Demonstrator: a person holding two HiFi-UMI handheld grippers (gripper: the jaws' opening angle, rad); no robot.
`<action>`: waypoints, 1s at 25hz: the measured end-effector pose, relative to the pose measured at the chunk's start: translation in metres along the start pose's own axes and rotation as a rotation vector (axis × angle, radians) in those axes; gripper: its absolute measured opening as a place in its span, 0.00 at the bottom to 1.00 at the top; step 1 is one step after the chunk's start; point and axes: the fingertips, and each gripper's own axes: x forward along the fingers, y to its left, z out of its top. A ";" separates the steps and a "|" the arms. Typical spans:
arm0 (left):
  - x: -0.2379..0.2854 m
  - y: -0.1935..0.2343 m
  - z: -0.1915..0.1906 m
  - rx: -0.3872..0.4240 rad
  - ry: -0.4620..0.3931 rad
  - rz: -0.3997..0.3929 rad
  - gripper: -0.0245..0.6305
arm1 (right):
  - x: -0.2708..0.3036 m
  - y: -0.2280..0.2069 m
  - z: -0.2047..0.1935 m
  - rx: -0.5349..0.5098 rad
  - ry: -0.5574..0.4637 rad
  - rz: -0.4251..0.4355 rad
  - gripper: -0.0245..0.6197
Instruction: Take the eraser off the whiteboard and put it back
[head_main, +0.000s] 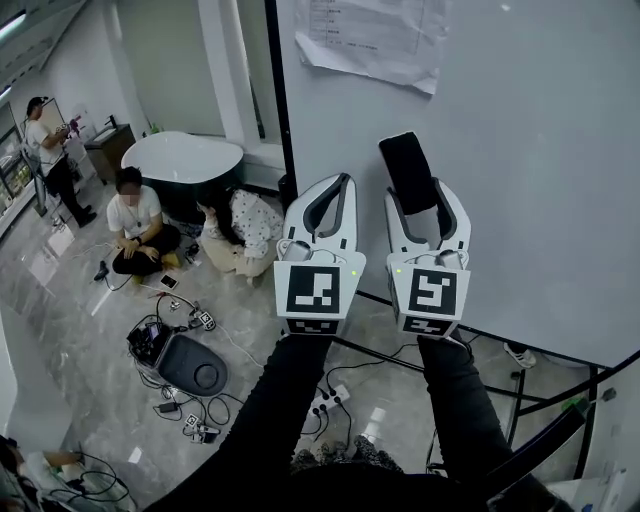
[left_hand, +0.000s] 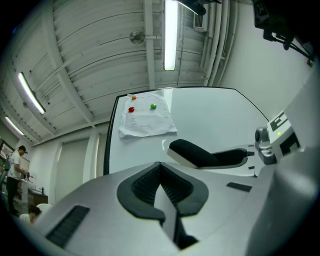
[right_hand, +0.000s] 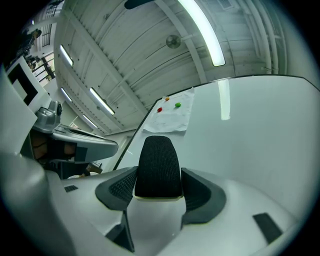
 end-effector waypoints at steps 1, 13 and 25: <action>0.002 0.003 -0.002 -0.002 -0.002 -0.003 0.05 | 0.005 0.005 -0.001 -0.001 0.000 0.003 0.47; 0.021 0.031 -0.021 -0.013 -0.008 -0.050 0.05 | 0.046 0.029 -0.003 -0.047 -0.020 -0.055 0.47; 0.022 0.046 -0.029 0.011 0.002 -0.088 0.05 | 0.063 0.031 -0.013 -0.077 0.028 -0.135 0.47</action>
